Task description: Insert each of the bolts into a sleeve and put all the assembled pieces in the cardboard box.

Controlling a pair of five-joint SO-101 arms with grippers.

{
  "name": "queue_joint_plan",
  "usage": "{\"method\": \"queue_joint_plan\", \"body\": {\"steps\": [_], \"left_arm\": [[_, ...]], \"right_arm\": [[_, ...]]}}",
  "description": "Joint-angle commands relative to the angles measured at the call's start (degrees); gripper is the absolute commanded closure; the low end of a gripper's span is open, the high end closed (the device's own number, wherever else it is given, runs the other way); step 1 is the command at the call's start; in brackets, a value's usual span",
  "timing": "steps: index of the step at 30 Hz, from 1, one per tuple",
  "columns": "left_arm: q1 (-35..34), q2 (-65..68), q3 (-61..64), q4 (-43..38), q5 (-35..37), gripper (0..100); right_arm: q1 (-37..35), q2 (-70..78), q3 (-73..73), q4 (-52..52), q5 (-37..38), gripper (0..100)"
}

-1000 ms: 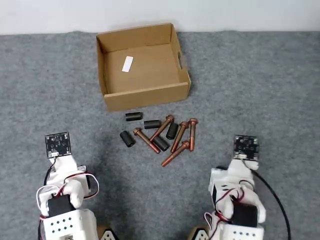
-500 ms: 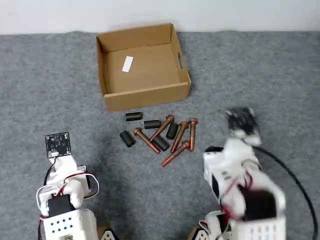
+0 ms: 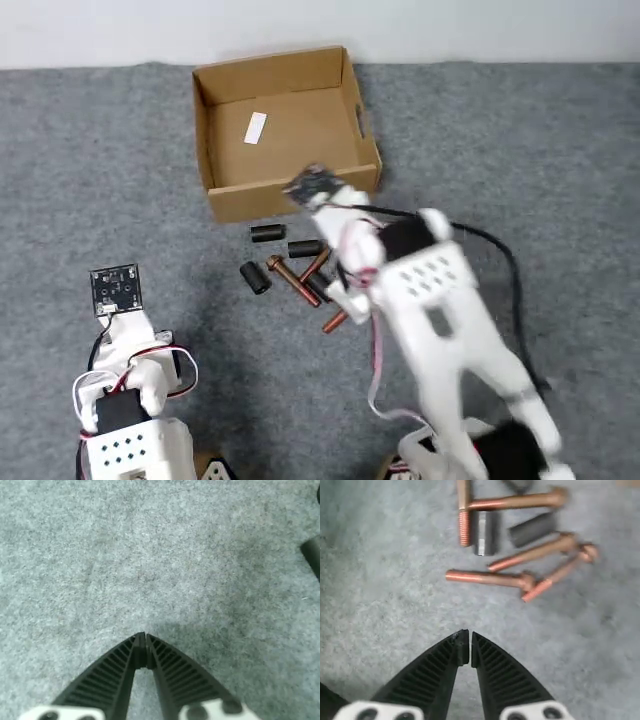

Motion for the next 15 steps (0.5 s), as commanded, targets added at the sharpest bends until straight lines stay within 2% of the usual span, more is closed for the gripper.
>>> {"method": "queue_joint_plan", "body": {"steps": [1, 5, 11, 15], "left_arm": [[-0.53, -0.18, -0.4, -1.14, 0.18, 99], [-0.53, -0.18, -0.4, -1.14, 0.18, 99], [-0.53, -0.18, -0.4, -1.14, 0.18, 99], [-0.53, -0.18, -0.4, -1.14, 0.18, 99]], "right_arm": [[-2.33, 8.57, -7.21, 0.31, -1.76, 99.0], [-2.86, 17.36, -13.71, 0.57, -2.2, 96.7], [-3.03, 26.95, -22.15, 0.84, -2.99, 76.8], [-3.21, 33.01, -27.16, 0.31, -2.99, 79.9]]}}
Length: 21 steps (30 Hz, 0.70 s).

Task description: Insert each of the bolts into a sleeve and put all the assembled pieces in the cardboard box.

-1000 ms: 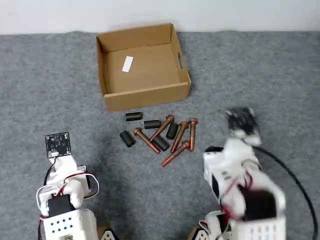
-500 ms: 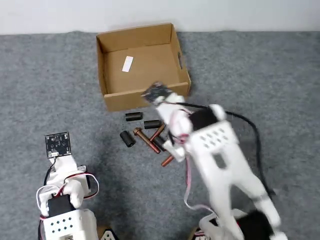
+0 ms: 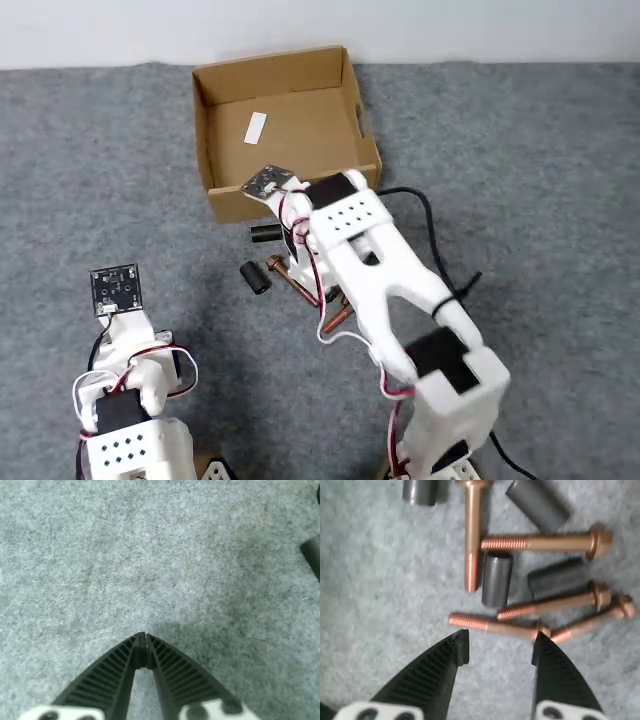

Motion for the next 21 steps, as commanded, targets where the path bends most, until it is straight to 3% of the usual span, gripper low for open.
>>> {"method": "queue_joint_plan", "body": {"steps": [1, 11, 21], "left_arm": [[-0.53, -0.18, -0.4, -1.14, 0.18, 99], [-0.53, -0.18, -0.4, -1.14, 0.18, 99], [-0.53, -0.18, -0.4, -1.14, 0.18, 99]], "right_arm": [[-0.66, 3.74, -6.51, 0.31, -0.7, 81.5], [-0.57, 18.07, -18.64, 1.54, 2.46, 85.0], [-0.57, 23.34, -20.31, 3.21, 2.46, 86.4]]}}
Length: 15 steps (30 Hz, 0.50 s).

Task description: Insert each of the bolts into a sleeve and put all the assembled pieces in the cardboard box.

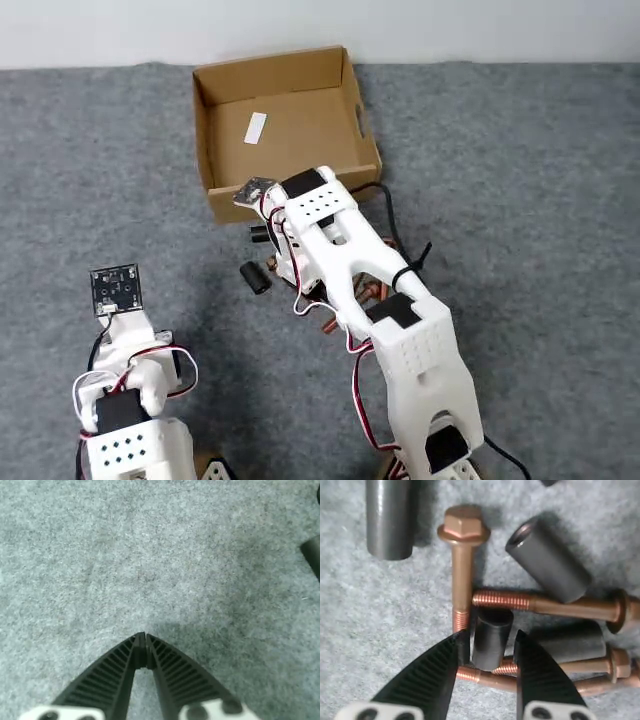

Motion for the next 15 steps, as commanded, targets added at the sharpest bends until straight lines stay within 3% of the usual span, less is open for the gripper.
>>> {"method": "queue_joint_plan", "body": {"steps": [1, 5, 15], "left_arm": [[-0.53, -0.18, -0.4, -1.14, 0.18, 99], [-0.53, -0.18, -0.4, -1.14, 0.18, 99], [-0.53, -0.18, -0.4, -1.14, 0.18, 99]], "right_arm": [[-0.04, 0.66, -1.93, 0.31, 0.44, 88.5], [0.48, 1.98, -1.93, 0.13, 0.26, 99.0], [1.19, -8.13, -4.75, 8.4, 0.7, 98.9]]}}
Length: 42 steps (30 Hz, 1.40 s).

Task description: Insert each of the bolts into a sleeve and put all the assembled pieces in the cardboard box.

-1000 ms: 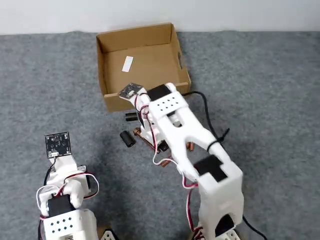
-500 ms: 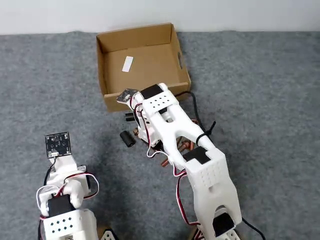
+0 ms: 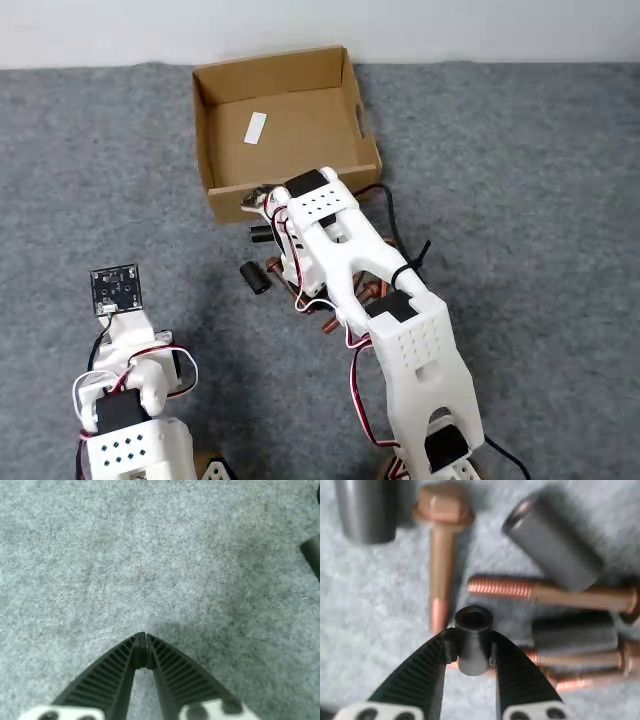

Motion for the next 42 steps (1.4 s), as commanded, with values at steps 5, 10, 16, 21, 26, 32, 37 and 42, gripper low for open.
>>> {"method": "queue_joint_plan", "body": {"steps": [5, 10, 16, 21, 26, 32, 37, 42], "left_arm": [[-0.53, -0.18, -0.4, -1.14, 0.18, 99], [-0.53, -0.18, -0.4, -1.14, 0.18, 99], [-0.53, -0.18, -0.4, -1.14, 0.18, 99], [-0.44, -0.18, -0.4, -1.14, 0.18, 99], [-0.18, -0.18, -0.4, -1.23, 0.35, 99], [-0.53, -0.18, -2.42, -1.05, 0.09, 99], [-0.35, 0.26, -10.86, -0.97, 0.53, 99], [1.76, 1.93, -25.8, 4.92, 0.62, 99]], "right_arm": [[0.31, -17.63, -3.78, 6.81, 0.7, 98.9], [0.66, -26.15, -3.78, 7.16, 0.35, 98.9], [2.24, -36.97, -3.34, 7.43, 0.35, 98.9], [8.75, -44.26, -2.11, 7.52, 0.26, 98.9], [16.84, -51.47, 5.27, 7.52, 0.26, 98.9], [25.01, -61.67, 15.65, 7.43, 0.26, 98.9], [31.6, -69.67, 23.38, 7.43, 0.44, 98.9], [37.49, -75.56, 29.63, 7.34, 0.62, 98.9]]}}
